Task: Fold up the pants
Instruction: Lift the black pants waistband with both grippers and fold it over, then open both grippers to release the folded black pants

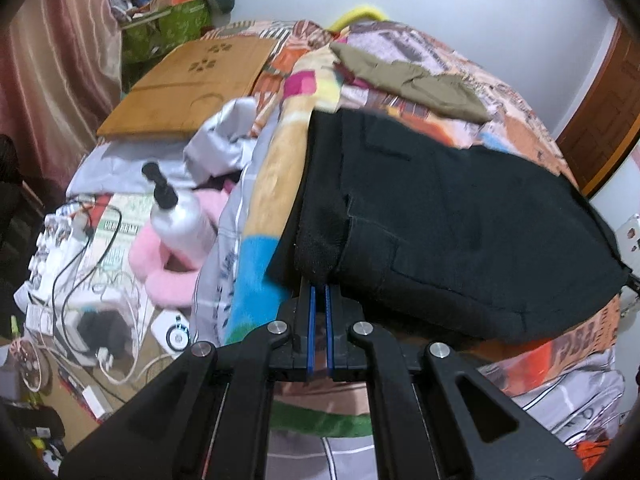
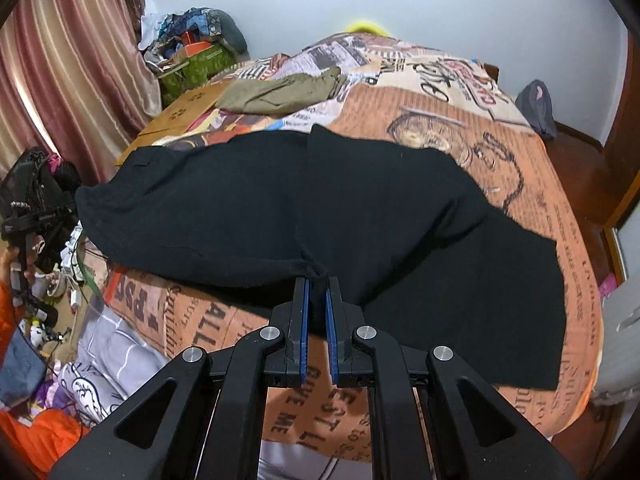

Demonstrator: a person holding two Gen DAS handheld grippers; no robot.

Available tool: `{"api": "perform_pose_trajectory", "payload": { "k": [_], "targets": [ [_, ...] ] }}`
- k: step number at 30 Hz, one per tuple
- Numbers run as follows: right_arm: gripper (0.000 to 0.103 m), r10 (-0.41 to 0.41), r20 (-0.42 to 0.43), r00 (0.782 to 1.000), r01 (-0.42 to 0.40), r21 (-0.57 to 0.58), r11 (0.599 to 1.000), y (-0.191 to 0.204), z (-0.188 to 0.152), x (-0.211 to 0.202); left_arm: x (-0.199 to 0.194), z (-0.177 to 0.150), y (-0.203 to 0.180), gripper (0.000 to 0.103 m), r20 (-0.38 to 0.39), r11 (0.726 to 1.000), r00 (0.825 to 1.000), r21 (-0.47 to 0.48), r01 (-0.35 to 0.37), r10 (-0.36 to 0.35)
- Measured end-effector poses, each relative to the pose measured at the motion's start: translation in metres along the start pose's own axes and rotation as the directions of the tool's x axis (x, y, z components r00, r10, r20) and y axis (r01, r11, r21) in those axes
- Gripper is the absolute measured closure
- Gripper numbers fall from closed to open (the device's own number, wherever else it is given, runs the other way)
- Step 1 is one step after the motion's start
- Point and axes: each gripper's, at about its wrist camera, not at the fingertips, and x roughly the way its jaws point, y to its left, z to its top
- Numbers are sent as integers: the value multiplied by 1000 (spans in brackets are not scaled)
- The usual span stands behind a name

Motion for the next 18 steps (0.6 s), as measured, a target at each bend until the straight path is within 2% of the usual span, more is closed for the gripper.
{"api": "perform_pose_trajectory", "payload": {
  "k": [3, 8, 13, 18],
  "targets": [
    [94, 11, -11, 1000, -11, 13, 1000, -2, 0, -2, 4, -5, 3, 100, -21, 1000, 1000, -11, -18, 18],
    [78, -46, -12, 999, 46, 5, 999, -8, -2, -11, -6, -5, 14, 100, -14, 997, 998, -37, -63, 63],
    [77, -100, -3, 995, 100, 12, 995, -23, 4, -25, -31, 8, 18, 99, 26, 994, 994, -44, -100, 102],
    [77, -118, 43, 992, 118, 16, 993, -30, 26, -36, -49, 30, -4, 95, 77, 997, 994, -22, -76, 77]
  ]
}}
